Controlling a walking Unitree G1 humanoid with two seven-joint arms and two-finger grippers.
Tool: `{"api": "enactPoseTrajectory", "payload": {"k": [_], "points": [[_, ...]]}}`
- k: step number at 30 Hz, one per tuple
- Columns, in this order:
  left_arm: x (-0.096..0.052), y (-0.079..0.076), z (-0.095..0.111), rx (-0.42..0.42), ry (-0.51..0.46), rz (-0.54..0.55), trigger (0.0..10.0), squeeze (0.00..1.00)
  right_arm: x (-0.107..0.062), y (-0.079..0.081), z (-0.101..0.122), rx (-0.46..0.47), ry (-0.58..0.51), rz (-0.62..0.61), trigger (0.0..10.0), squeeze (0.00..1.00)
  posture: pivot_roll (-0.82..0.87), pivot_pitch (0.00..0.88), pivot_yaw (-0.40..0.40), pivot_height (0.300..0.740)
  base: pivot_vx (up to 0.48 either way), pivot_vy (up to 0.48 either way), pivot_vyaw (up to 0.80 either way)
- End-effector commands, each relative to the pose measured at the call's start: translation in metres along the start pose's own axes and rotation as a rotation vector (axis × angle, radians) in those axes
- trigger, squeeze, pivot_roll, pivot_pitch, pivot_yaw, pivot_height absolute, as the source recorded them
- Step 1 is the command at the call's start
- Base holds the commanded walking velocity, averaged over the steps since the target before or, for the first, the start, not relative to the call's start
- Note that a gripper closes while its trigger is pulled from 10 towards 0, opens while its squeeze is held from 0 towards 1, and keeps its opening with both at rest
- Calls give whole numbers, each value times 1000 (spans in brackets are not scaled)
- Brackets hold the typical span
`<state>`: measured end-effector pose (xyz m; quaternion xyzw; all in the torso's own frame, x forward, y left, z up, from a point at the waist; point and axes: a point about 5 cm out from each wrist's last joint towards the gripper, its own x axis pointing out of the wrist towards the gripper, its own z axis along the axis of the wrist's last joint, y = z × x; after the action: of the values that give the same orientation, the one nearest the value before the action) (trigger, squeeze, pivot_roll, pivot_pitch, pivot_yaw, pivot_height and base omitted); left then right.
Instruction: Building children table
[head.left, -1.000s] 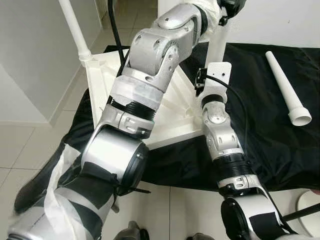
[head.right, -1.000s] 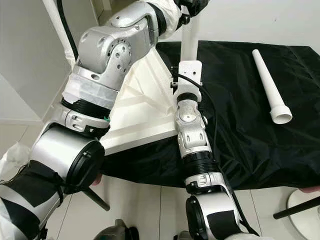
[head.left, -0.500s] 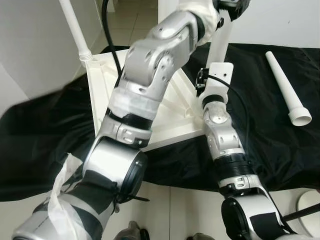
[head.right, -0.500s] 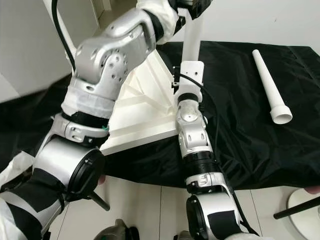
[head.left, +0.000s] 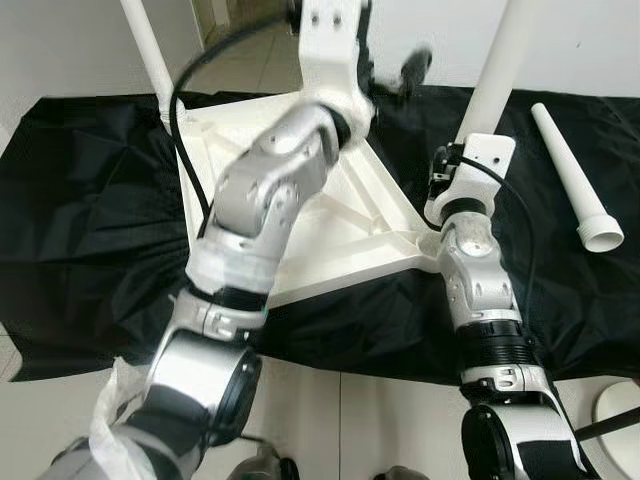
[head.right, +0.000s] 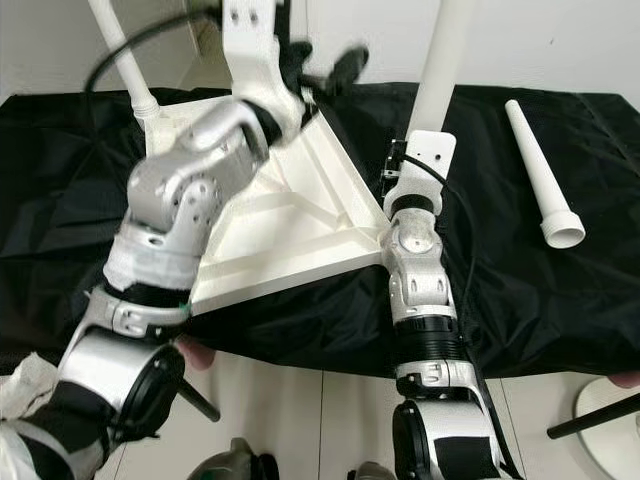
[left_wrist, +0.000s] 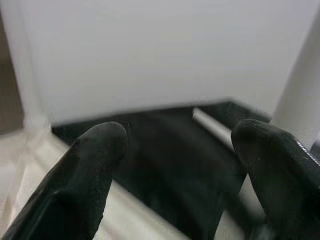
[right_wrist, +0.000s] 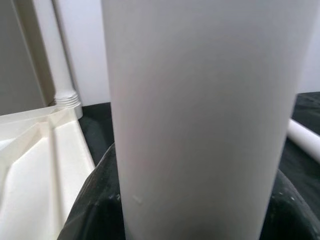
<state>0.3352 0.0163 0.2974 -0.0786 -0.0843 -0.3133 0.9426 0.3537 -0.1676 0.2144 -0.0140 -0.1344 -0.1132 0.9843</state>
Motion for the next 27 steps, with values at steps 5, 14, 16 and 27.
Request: {"api": "enactPoseTrajectory", "payload": {"k": [5, 14, 16, 27], "points": [[-10, -12, -41, 34, 143, -187, 10000, 0, -1, -11, 5, 6, -34, -20, 10000, 0, -43, 0, 76, 740, 0, 0, 0], [-26, -26, -103, 97, 337, -235, 10000, 0, 1, -16, 9, 1, -45, -26, 10000, 0, -47, 0, 74, 740, 0, 0, 0], [-26, -26, -103, 97, 337, -235, 10000, 0, 1, -16, 9, 1, -45, -26, 10000, 0, -47, 0, 74, 740, 0, 0, 0], [-47, -41, -176, 138, 620, -302, 10000, 0, 2, -16, 10, -18, -45, -20, 10000, 0, -46, 0, 66, 740, 0, 0, 0]]}}
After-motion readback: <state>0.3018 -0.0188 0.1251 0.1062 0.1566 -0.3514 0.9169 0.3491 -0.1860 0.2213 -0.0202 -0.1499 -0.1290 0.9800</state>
